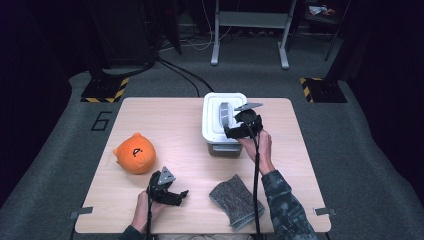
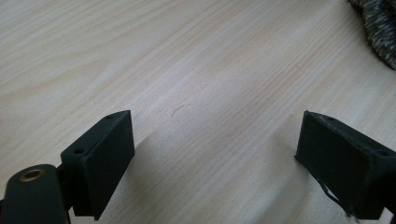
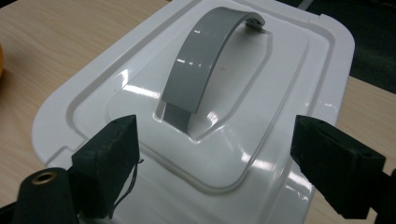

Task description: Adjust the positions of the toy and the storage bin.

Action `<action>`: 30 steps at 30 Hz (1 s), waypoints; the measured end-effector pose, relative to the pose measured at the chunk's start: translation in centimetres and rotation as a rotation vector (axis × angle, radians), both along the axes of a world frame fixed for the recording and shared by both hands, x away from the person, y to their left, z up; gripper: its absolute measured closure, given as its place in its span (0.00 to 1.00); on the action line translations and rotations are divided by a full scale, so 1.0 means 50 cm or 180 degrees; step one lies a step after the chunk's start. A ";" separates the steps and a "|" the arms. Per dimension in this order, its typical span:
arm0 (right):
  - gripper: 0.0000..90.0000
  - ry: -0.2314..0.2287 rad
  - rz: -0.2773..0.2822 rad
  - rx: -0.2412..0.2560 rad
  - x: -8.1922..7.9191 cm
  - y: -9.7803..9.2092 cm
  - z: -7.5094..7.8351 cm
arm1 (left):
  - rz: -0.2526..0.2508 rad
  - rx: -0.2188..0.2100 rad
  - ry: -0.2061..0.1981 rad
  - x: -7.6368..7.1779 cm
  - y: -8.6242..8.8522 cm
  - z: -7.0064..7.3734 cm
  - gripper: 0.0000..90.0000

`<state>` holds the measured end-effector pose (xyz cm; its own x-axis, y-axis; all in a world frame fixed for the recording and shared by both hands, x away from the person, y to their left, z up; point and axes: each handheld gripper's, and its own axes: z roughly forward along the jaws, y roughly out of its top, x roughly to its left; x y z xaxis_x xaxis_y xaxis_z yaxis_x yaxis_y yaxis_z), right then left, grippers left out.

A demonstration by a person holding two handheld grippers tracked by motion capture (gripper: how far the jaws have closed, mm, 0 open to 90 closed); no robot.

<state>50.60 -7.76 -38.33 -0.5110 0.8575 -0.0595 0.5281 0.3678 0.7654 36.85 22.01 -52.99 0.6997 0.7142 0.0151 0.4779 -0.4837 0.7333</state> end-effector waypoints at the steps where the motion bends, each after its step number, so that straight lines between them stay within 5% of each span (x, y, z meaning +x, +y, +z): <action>1: 0.20 0.0013 0.0006 0.0004 0.003 0.004 0.000 | -0.0001 0.0001 0.0000 0.000 0.000 0.000 0.12; 17: 0.47 -0.0046 0.0056 -0.0101 0.054 0.050 -0.010 | 0.0019 0.0022 -0.0015 0.000 0.001 0.000 0.12; 24: 0.63 -0.0047 0.0071 -0.0164 0.048 0.063 -0.010 | 0.0019 0.0020 -0.0015 0.000 0.001 0.000 0.12; 30: 0.65 -0.0028 0.0071 -0.0113 0.046 0.049 -0.011 | 0.0020 0.0019 -0.0015 0.000 0.001 0.000 0.12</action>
